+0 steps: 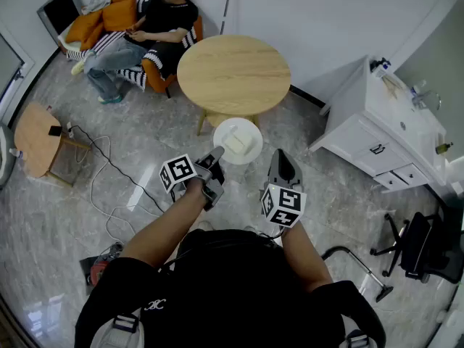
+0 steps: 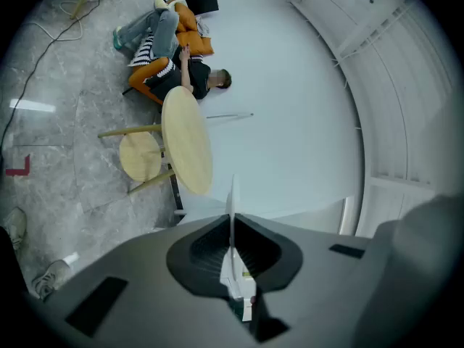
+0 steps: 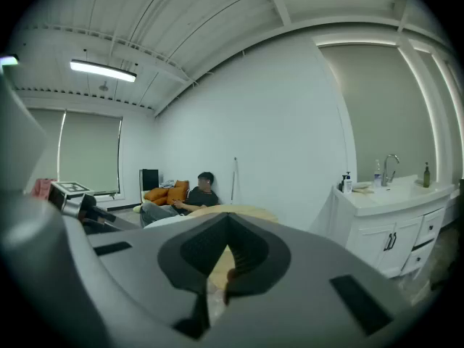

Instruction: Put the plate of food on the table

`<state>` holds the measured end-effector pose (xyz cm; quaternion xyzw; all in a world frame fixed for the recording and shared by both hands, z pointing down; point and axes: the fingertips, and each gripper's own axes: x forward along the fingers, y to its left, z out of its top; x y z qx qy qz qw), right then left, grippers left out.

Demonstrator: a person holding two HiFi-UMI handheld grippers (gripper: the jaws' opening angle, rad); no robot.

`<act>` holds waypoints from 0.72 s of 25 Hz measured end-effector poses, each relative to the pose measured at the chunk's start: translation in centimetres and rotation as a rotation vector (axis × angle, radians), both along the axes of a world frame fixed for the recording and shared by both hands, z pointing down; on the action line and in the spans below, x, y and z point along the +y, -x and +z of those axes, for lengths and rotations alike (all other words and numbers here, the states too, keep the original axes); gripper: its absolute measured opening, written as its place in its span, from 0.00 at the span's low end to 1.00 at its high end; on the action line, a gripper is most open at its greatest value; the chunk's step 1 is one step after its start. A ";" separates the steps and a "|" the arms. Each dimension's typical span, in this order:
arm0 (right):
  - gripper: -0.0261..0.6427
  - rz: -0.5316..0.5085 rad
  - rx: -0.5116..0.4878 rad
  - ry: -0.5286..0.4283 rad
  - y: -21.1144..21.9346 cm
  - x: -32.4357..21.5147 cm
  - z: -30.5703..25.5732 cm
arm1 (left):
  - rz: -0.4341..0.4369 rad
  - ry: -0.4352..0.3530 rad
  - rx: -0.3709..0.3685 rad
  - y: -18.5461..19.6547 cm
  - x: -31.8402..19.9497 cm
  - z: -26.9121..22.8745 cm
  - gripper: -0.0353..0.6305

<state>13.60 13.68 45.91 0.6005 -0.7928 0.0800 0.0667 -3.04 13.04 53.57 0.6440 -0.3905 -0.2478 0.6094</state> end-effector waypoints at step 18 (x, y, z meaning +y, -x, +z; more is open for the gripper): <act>0.05 0.015 -0.023 0.000 0.2 0.5 0.3 | -0.004 0.005 -0.007 0.8 0.7 0.5 0.09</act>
